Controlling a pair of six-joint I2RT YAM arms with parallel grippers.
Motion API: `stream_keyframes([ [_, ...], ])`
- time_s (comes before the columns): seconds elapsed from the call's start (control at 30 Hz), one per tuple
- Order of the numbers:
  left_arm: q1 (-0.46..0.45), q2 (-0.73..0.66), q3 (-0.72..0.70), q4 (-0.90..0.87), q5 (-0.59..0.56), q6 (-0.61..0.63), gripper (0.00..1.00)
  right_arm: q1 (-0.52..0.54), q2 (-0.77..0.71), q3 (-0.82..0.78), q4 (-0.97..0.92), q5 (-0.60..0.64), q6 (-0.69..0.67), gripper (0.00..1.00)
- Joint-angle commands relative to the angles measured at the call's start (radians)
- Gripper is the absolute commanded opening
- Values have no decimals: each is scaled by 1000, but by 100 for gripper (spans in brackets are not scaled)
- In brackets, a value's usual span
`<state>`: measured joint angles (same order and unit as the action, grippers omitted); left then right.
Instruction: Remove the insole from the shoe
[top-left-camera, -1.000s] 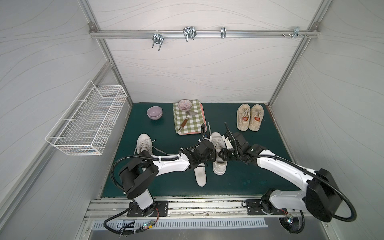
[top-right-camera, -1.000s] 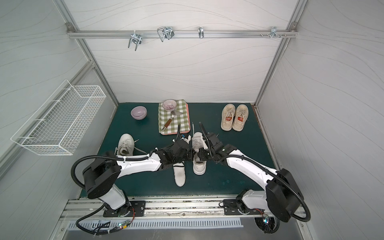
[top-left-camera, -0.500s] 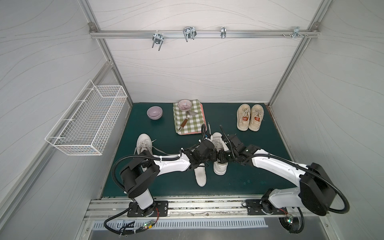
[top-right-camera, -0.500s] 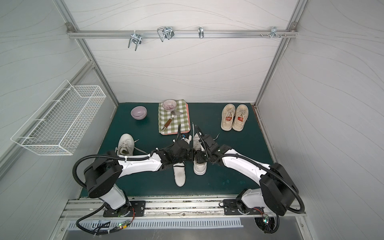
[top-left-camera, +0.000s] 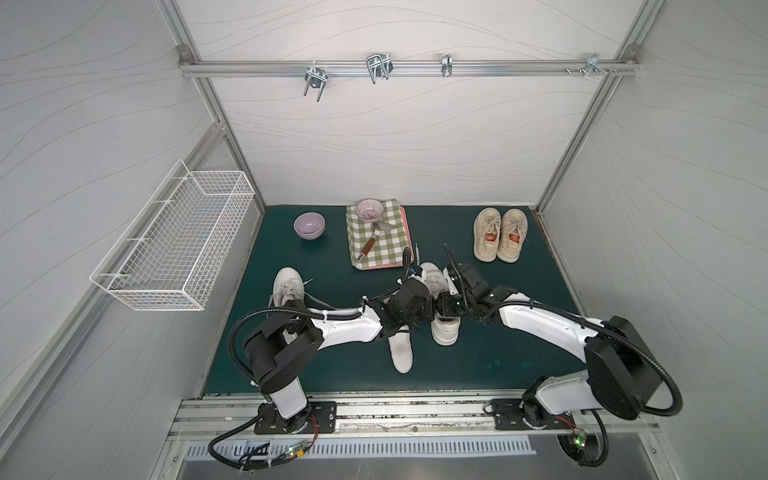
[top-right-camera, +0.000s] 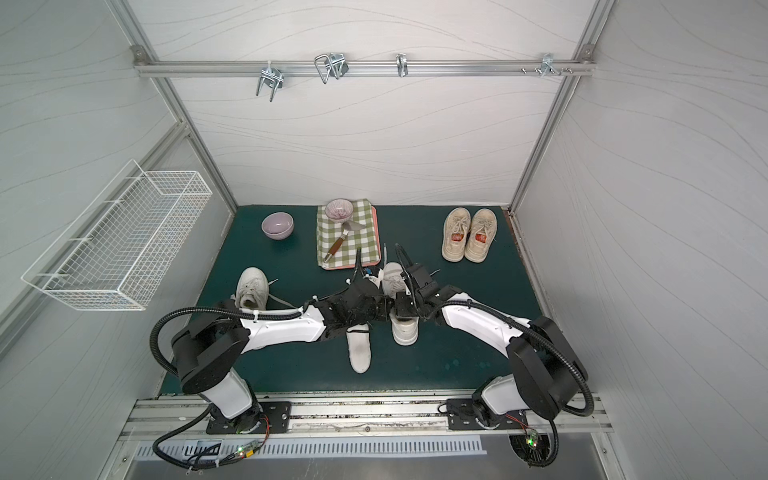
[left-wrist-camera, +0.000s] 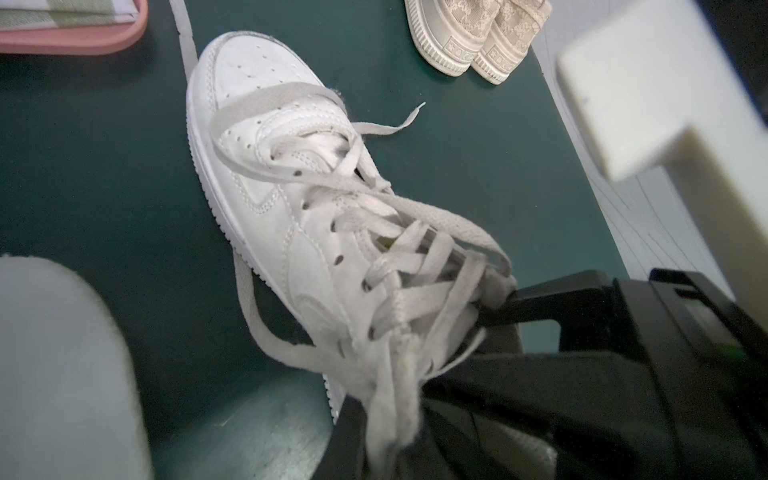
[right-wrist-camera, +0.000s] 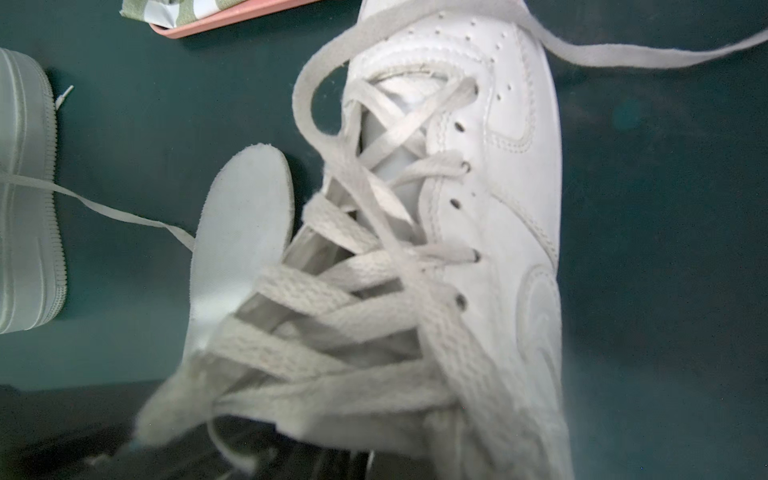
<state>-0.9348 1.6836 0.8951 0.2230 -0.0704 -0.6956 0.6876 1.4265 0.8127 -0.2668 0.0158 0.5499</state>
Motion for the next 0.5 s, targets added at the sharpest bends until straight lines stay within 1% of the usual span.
stream_keyframes([
  [0.0, -18, -1, 27, 74, 74, 5, 0, -29, 97, 18, 33, 35, -6, 42],
  [0.07, -19, 1, 29, 77, 79, 5, 0, -23, 156, 44, 13, -4, -5, 42],
  [0.23, -19, 0, 27, 88, 90, 6, 0, 45, 301, 128, -91, 63, 22, 43],
  [0.37, -18, 0, 24, 103, 100, 6, 0, 55, 424, 177, -120, 36, 89, 43],
  [0.47, -19, 0, 25, 105, 107, 8, 0, 63, 509, 224, -138, 44, 112, 42],
])
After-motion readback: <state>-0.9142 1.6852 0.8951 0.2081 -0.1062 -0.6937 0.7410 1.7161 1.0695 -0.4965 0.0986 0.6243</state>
